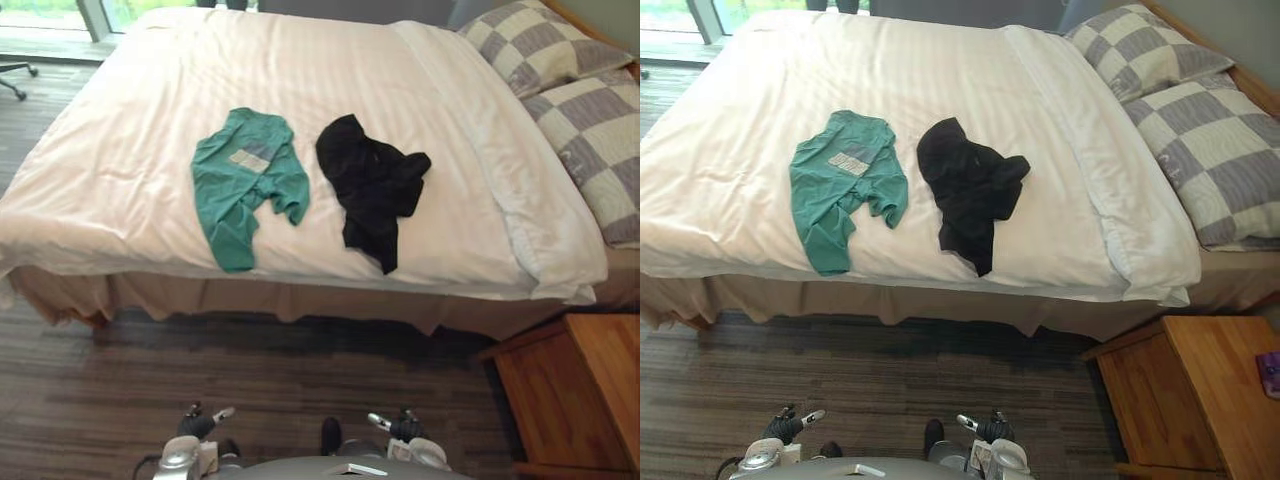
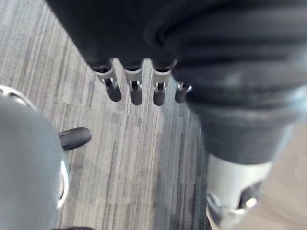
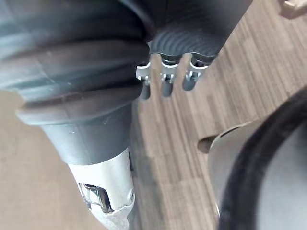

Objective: Tidy the bed and pick cloth on bed and put in laundry

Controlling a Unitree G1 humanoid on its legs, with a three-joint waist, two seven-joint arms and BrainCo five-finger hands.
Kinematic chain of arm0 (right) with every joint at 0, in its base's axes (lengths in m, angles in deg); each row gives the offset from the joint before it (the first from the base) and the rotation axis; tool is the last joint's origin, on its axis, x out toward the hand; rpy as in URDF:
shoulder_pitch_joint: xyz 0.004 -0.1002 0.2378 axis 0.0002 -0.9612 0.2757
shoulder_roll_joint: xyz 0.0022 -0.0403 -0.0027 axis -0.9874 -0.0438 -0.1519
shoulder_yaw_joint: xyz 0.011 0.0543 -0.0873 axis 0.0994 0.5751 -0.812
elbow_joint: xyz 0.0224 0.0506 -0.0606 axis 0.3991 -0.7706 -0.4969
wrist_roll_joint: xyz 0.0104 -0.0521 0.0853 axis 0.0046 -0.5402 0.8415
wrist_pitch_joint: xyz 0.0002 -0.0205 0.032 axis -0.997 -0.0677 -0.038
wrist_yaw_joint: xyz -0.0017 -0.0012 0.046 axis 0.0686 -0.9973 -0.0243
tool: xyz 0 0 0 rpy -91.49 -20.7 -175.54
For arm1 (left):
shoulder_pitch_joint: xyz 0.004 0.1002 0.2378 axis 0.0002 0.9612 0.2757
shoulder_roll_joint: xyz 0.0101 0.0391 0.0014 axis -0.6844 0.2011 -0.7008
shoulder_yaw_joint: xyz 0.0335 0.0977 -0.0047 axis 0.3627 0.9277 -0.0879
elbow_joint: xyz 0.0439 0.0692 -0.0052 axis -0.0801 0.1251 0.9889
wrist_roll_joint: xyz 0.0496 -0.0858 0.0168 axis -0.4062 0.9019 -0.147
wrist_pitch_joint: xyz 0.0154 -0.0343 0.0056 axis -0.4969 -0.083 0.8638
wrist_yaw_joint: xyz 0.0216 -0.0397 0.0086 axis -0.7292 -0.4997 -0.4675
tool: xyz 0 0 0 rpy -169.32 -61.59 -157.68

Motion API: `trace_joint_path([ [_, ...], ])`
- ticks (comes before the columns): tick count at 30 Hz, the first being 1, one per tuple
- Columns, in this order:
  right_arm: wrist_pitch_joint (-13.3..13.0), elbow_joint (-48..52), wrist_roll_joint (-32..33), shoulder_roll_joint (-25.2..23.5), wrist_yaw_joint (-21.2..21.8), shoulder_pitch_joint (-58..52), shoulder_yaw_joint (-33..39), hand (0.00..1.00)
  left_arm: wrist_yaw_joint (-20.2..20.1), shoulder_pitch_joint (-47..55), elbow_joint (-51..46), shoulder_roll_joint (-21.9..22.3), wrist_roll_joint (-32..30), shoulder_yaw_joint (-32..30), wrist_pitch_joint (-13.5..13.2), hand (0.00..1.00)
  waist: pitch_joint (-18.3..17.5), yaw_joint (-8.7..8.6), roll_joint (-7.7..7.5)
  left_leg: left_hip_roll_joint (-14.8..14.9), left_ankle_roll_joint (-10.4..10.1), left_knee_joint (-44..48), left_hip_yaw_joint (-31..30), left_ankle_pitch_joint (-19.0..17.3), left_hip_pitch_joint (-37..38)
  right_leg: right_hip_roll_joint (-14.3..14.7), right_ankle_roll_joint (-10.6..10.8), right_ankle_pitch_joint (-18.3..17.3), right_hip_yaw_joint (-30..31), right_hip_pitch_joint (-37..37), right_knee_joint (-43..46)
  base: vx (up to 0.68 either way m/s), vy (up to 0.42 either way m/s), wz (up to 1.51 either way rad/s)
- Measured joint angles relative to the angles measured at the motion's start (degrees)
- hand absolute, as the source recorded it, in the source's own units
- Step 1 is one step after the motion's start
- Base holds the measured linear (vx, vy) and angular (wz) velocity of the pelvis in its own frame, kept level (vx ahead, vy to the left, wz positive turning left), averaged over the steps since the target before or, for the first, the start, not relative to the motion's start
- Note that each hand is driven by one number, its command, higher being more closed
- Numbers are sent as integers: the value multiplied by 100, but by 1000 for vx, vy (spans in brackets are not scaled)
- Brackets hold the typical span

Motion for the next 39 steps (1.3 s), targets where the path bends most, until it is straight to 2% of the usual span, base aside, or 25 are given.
trace_joint_path([
  [2, -1, 17, -2, 24, 3, -5, 8, 0, -12, 34, -6, 49, 12, -158, 4, 0, 26, -4, 63, 152, -145, 306, 234, -329, 159, 85, -11, -92, 152, 153, 30, 127, -28, -63],
  [3, 0, 15, -5, 60, 8, -23, -9, 0, -53, 85, -44, 90, 123, -281, 0, 0, -3, 34, 146, 472, -289, 1220, 386, -737, 36, 115, -59, -250, 179, 221, 124, 162, -13, -64],
  [4, -1, 15, -2, 61, 7, -24, -6, 0, -73, 91, -80, 99, 151, -338, -3, 0, -4, 50, 148, 609, -285, 1765, 353, -879, -137, 143, -23, -277, 205, 244, 151, 175, -37, -63],
  [5, -1, 21, 0, 64, 3, -24, -12, 0, -77, 88, -141, 120, 297, -341, -6, 0, 0, 25, 153, 833, -267, 2678, 173, -932, -508, 193, -64, -323, 269, 270, 167, 162, -110, -31],
  [6, 2, 113, 3, 46, 3, -47, -43, 0, -70, 76, -293, 141, 442, -337, -29, 0, 36, 23, 196, 1039, -204, 3860, -312, -787, -1078, 190, -134, -330, 322, 349, 183, 230, -102, -25],
  [7, 5, 156, 1, 81, 2, -56, -71, 0, -69, 46, -296, 159, 491, -335, -46, 0, 61, 52, 120, 1028, -332, 4192, -584, -956, -1303, 189, -161, -352, 397, 398, 198, 268, -14, -31],
  [8, 14, 145, 1, 197, -5, -35, -83, 0, -63, 2, -288, 200, 584, -329, -85, 0, 124, 110, 250, 806, -335, 4220, -939, -1356, -1510, 124, -177, -398, 533, 429, 212, 246, 150, -51],
  [9, 38, 60, -1, 256, -7, 17, -68, 0, -63, 7, -290, 236, 645, -225, -107, 0, 166, 170, 319, 452, -197, 3621, -1071, -1566, -1549, -16, -124, -402, 646, 429, 217, 169, 162, -56],
  [10, 39, 27, 2, 257, -5, 37, -50, 0, -60, 17, -290, 237, 677, -153, -125, 0, 173, 178, 331, 309, -135, 3166, -1058, -1536, -1539, -83, -49, -398, 707, 429, 206, 164, 163, -50],
  [11, 35, 15, -6, 264, 1, 58, -40, 0, -55, 25, -283, 250, 681, -44, -142, 0, 170, 163, 412, 148, 20, 2148, -1051, -1182, -1512, -133, 101, -406, 726, 458, 130, 203, 173, -35],
  [12, 38, -27, -33, 249, 5, 76, -36, 0, -67, 14, -287, 263, 681, 2, -157, 0, 190, 220, 413, 48, 264, 1796, -1004, -646, -1415, -189, 230, -404, 765, 573, -21, 222, 183, -22],
  [13, 36, -38, -61, 239, 4, 64, -39, 0, -68, 11, -290, 239, 680, 8, -159, 0, 150, 230, 376, -43, 255, 1661, -928, -597, -1347, -265, 267, -382, 720, 622, -100, 243, 163, -2],
  [15, 40, -85, -120, 152, 4, 64, -126, 0, -65, 4, -402, 123, 677, 20, -187, 0, 140, 268, 97, -340, 402, 1351, -863, -522, -1227, -485, 283, -378, 443, 632, -206, 267, 114, 13],
  [17, 42, -85, -124, 106, -2, 63, -104, 0, -59, 30, -402, 74, 682, 25, -163, 0, 148, 300, 45, -442, 414, 1197, -863, -518, -1083, -552, 292, -375, 321, 695, -122, 270, 102, 11],
  [19, 37, -70, -199, 89, 3, 67, -96, 0, -62, 73, -398, 63, 685, 23, -148, 0, 182, 342, 104, -482, 474, 973, -874, -555, -712, -562, 374, -547, 176, 653, 566, 179, 75, 10],
  [22, -2, 0, -344, 137, -2, 127, -72, 0, -69, 115, -382, 80, 682, 78, -139, 0, 229, 271, 216, -438, 563, 753, -1214, -631, -257, -630, 380, -796, 49, -45, 2759, 142, 43, 46],
  [23, -8, 58, -368, 106, -4, 117, -81, 0, -68, 120, -337, 56, 680, 81, -127, 0, 216, 207, 163, -443, 570, 722, -1394, -640, -246, -663, 320, -1230, 109, -269, 3147, 229, -42, 89],
  [25, -22, 153, -461, 39, -10, 115, -121, 0, -34, 110, -267, 20, 699, -22, -119, 0, 229, 221, 85, -423, 564, 708, -1678, -638, -278, -587, 281, -1533, 167, -548, 2965, 182, -99, 75],
  [27, -75, 165, -435, 58, -11, 131, -102, 0, 48, 111, -249, 71, 740, -206, -120, 0, 245, 213, 113, -380, 503, 704, -1834, -665, -267, -473, 247, -1559, 548, -775, 2575, 141, -153, 50],
  [29, -92, 137, -279, 37, -16, 116, -31, 0, 79, 137, -196, 82, 793, -470, -119, 0, 217, 220, 60, -348, 349, 705, -1847, -709, -217, -386, 149, -1171, 886, -850, 1871, 150, -187, 30],
  [30, -97, 101, -111, -10, -12, 108, 121, 0, 106, 125, -167, 101, 813, -769, -127, 0, 202, 209, -93, -364, 212, 689, -1880, -762, -123, -398, 356, -822, 949, -838, 1664, 145, -187, 12],
  [32, -106, 33, 218, 32, -46, 69, 458, 0, 206, 110, -34, 334, 933, -1247, -112, 0, 191, 201, 161, -88, 65, 578, -1765, -694, -18, -139, 232, -789, 852, -674, 1517, 163, -219, -1],
  [34, -109, -128, 732, 61, -93, 51, 926, 0, 287, 109, 3, 535, 1038, -1643, -65, 0, 118, 170, 335, 103, -46, 414, -1627, -629, 65, 64, 148, -741, 782, -580, 1334, 131, -166, -5],
  [36, -101, -189, 1382, 81, -257, -143, 1619, 0, 375, 101, -18, 687, 1359, -2277, -6, 0, 90, 130, 372, 273, -127, 299, -1436, -577, 235, 229, 69, -691, 711, -352, 1110, 110, -127, 1],
  [39, -126, -163, 2149, 68, -506, -477, 2440, 0, 631, 95, -169, 709, 1890, -3306, 15, 0, -49, 175, 297, 322, -155, 225, -1269, -556, 302, 272, 22, -648, 692, -245, 944, 35, -33, -1],
])
